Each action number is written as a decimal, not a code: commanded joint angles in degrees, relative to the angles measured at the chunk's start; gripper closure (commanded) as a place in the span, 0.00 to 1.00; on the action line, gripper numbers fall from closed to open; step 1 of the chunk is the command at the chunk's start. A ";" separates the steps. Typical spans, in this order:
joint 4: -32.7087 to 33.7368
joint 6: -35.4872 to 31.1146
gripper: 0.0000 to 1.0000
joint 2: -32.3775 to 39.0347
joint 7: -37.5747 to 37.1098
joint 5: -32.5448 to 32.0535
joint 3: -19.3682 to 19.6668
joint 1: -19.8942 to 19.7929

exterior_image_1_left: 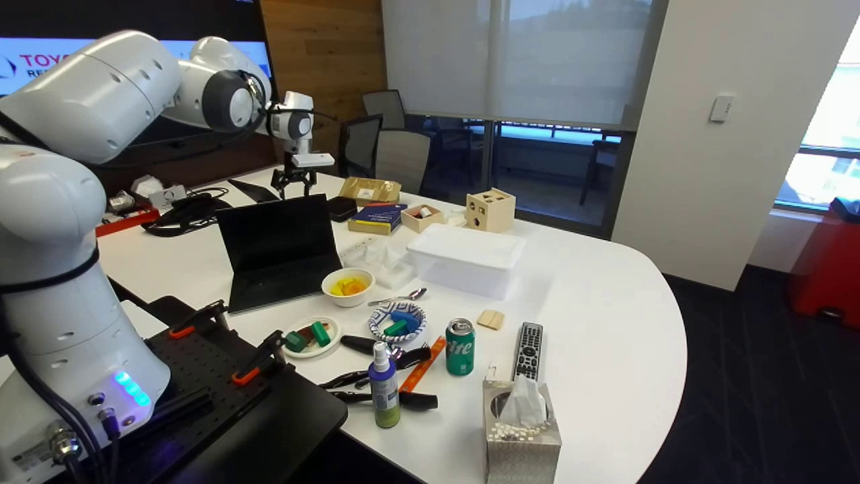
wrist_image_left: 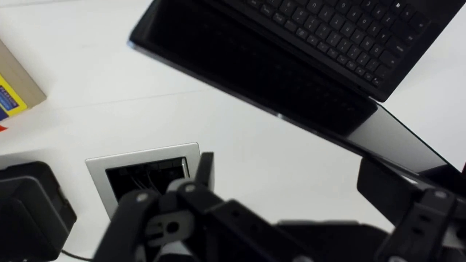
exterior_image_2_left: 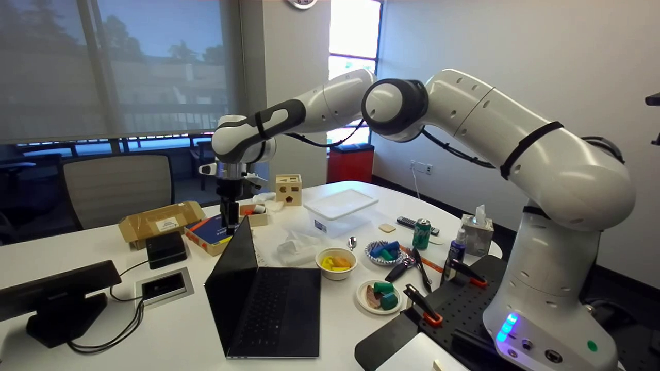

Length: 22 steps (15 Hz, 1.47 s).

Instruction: Close the laptop

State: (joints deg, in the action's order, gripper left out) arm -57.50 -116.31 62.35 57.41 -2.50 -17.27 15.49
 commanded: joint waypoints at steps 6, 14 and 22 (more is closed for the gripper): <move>16.46 30.61 0.00 8.62 0.53 2.88 2.22 -2.33; 16.63 40.58 0.00 13.25 -3.58 7.79 1.47 -6.58; 13.94 34.85 0.00 19.49 -16.91 11.32 2.76 -8.15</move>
State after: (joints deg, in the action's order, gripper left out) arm -41.60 -79.60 80.54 45.50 7.32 -15.17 7.95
